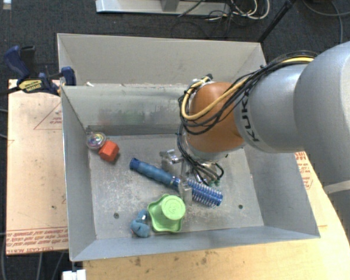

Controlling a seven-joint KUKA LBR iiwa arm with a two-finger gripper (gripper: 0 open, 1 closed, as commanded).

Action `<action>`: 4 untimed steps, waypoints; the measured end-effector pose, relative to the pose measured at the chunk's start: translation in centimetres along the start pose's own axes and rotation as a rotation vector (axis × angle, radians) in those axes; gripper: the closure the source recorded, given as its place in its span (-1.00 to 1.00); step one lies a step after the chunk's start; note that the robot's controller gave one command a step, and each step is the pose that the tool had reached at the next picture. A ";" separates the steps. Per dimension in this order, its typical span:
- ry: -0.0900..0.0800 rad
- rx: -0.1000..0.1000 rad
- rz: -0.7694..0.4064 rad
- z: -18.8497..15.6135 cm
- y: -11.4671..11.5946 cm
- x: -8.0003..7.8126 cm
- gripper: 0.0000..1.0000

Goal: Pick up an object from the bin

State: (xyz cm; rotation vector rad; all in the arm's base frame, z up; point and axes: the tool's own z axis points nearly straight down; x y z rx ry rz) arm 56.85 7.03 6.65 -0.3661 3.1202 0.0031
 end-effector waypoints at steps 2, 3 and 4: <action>-0.003 0.001 0.003 -0.4 -0.1 0.0 -1.00; -0.003 0.001 0.003 -0.4 -0.1 0.0 1.00; -0.010 0.002 0.017 -14.9 0.9 -0.3 1.00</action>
Offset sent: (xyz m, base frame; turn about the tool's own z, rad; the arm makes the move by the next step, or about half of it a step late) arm 0.0000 0.0000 0.0000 0.0000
